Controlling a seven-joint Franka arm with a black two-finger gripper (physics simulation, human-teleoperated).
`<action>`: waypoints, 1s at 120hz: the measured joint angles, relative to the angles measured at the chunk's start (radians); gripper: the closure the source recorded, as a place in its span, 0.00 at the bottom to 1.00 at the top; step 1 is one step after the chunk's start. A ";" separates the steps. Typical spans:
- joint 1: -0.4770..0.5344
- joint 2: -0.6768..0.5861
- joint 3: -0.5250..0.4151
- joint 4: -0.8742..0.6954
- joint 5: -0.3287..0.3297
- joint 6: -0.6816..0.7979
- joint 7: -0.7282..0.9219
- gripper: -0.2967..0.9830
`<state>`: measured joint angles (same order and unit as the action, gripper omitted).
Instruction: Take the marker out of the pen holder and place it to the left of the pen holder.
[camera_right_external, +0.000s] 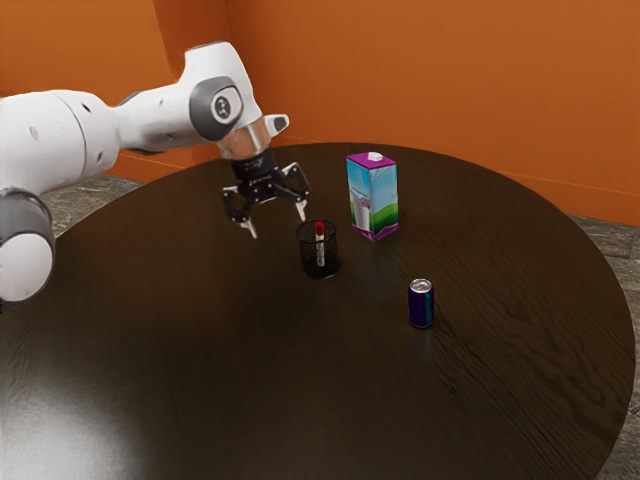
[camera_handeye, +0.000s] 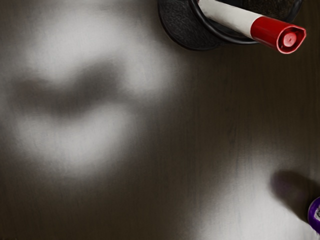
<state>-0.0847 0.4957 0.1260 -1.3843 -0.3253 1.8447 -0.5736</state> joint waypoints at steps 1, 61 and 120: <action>0.000 0.004 0.000 0.004 -0.003 0.000 -0.005 0.23; 0.129 0.216 -0.102 0.255 -0.060 -0.155 -0.212 0.23; 0.155 0.244 -0.161 0.284 -0.060 -0.048 -0.275 0.23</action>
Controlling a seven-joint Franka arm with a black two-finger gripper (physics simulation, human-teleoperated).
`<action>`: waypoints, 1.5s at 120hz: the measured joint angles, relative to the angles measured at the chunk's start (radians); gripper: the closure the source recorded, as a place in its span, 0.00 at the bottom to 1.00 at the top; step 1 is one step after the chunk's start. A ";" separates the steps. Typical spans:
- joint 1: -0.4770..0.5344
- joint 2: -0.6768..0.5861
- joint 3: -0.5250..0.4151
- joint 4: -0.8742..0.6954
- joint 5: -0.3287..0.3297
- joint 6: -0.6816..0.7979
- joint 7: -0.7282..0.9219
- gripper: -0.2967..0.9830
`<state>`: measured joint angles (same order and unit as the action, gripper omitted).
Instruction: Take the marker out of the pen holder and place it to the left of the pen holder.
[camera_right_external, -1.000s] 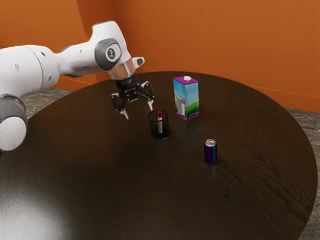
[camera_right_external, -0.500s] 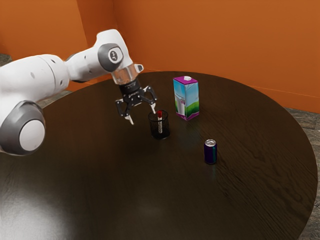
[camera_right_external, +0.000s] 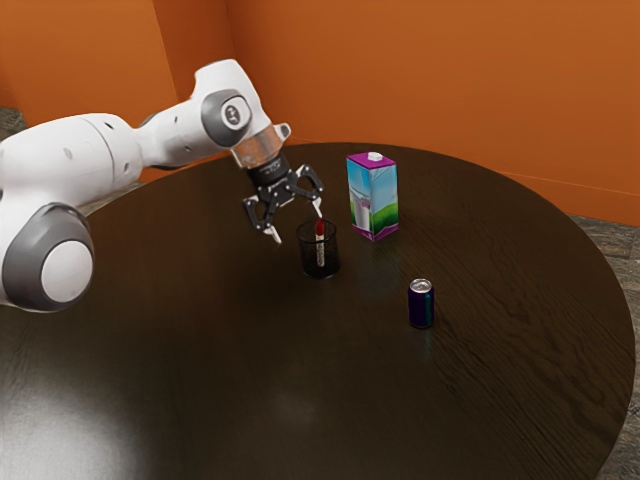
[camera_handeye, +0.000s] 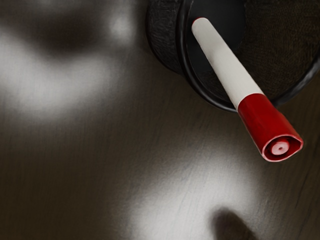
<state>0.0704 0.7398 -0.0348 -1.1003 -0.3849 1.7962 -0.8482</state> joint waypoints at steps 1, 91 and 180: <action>0.000 0.000 -0.001 0.000 0.000 0.005 0.000 0.23; 0.054 0.150 -0.084 0.113 0.006 0.186 0.033 0.46; 0.055 0.147 -0.081 0.103 -0.017 0.163 0.030 0.79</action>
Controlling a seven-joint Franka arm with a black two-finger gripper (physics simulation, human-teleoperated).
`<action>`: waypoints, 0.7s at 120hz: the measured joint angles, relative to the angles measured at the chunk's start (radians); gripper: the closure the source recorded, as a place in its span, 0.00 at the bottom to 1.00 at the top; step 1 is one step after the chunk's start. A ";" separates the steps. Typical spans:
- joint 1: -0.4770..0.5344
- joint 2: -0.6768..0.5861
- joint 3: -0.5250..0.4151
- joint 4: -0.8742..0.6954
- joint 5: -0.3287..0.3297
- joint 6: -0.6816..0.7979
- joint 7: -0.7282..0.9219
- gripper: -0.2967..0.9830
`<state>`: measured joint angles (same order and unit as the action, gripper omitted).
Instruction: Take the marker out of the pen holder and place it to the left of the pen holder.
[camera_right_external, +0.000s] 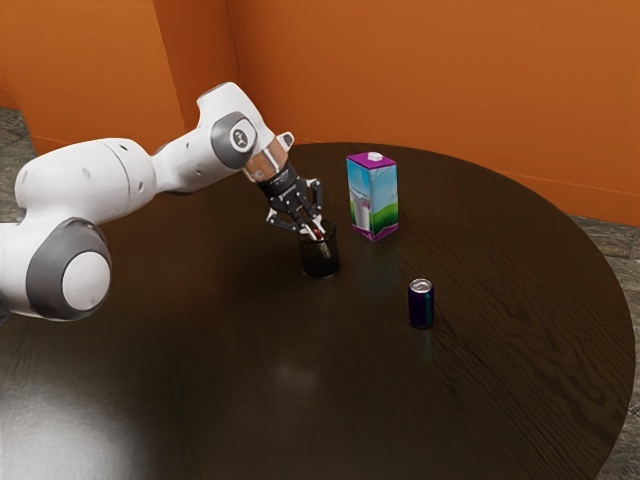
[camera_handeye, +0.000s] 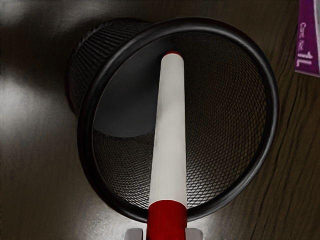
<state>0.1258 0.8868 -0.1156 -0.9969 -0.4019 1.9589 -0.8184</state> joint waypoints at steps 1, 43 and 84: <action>0.000 0.000 0.000 0.000 0.000 0.000 0.000 0.79; 0.000 -0.070 0.031 -0.004 0.018 -0.048 -0.020 0.84; -0.001 -0.362 0.050 -0.181 0.026 -0.129 -0.069 0.85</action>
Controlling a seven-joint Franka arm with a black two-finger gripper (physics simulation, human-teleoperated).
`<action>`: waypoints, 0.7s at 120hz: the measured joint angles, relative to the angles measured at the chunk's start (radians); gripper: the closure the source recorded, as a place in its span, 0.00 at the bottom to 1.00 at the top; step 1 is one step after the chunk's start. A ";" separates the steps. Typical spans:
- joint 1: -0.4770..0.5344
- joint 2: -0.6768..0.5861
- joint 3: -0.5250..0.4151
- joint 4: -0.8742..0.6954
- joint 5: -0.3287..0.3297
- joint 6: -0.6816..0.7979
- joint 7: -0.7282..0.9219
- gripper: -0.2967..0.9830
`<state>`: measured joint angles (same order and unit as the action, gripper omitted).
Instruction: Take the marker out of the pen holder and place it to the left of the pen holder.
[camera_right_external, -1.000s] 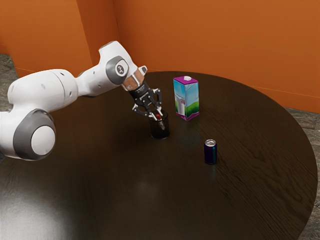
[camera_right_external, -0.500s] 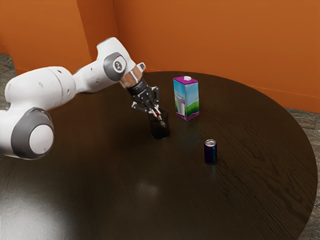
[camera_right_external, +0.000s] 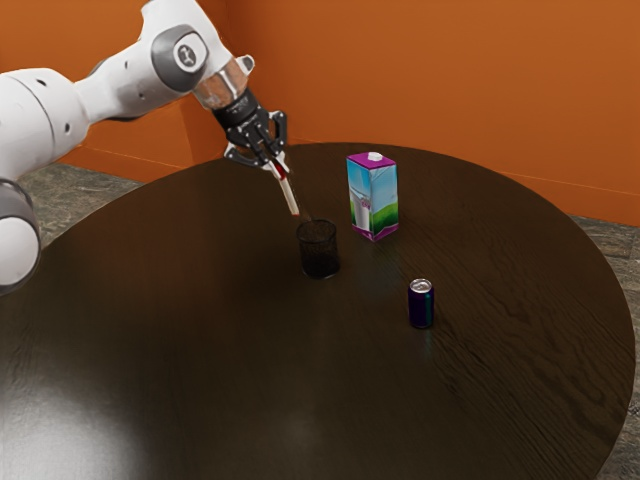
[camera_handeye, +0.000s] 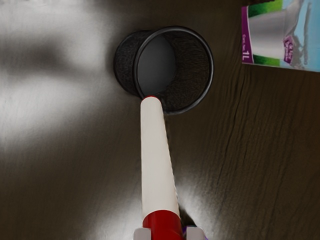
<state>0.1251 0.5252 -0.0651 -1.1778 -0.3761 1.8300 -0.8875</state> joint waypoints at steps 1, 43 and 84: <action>0.000 -0.005 0.004 -0.002 0.002 -0.003 -0.001 0.85; 0.071 0.019 0.050 -0.009 0.141 -0.046 0.002 0.85; 0.073 0.110 0.049 -0.017 0.166 0.224 0.129 0.85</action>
<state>0.1978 0.6356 -0.0156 -1.1945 -0.2103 2.0536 -0.7587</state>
